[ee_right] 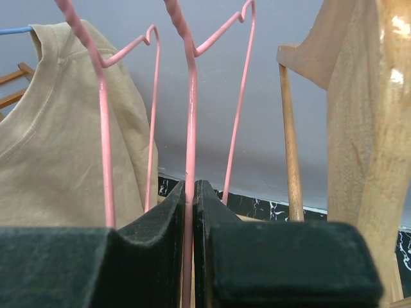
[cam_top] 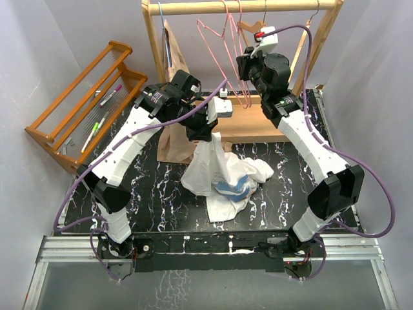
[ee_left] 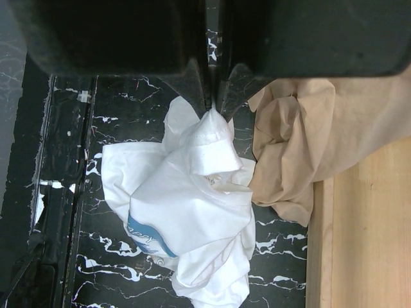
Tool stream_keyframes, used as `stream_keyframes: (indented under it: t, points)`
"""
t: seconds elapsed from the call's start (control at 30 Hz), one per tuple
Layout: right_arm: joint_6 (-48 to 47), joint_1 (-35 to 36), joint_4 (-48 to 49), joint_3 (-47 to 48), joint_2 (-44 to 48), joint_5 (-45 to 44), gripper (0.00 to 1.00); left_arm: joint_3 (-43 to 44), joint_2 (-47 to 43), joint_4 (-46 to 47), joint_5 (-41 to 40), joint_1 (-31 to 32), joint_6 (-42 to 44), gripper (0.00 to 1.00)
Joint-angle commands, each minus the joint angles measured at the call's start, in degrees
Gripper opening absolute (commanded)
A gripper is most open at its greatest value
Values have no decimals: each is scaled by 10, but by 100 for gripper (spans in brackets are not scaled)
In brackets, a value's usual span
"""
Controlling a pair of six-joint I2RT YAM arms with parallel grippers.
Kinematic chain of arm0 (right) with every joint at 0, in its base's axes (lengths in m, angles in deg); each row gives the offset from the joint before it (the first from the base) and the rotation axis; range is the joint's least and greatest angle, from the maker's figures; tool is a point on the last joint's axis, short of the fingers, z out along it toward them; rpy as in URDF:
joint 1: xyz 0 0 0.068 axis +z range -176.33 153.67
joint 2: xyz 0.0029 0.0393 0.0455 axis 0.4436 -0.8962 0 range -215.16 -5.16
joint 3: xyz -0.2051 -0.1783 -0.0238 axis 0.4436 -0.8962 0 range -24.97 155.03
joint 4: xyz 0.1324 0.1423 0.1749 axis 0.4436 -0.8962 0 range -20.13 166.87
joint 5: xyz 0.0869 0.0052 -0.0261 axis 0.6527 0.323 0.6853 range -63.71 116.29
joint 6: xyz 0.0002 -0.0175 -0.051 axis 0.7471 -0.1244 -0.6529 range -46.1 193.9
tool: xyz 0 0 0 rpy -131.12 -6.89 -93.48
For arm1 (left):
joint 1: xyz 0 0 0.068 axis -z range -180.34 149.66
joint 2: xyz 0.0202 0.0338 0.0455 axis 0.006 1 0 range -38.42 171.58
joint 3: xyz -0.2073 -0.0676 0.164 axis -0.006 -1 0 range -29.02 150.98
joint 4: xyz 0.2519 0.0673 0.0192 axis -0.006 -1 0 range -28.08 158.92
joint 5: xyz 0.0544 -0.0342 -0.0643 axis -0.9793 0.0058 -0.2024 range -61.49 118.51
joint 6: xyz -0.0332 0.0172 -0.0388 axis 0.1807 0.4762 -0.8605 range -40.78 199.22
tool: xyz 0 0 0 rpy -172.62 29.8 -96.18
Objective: Place the t-shirt on the hanger
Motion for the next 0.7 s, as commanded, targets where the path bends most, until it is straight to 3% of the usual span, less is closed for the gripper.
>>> stream_keyframes:
  t: [0.0, 0.47, 0.67]
  points:
    - [-11, -2, 48, 24, 38, -4, 8, 13, -15, -5, 18, 1, -5, 0]
    - [-14, -1, 5, 82, 82, 5, 8, -8, -44, 10, 11, 1, -14, 0]
    - [-7, -1, -63, 84, 118, 16, 8, -27, -64, 35, -1, 1, -23, 0]
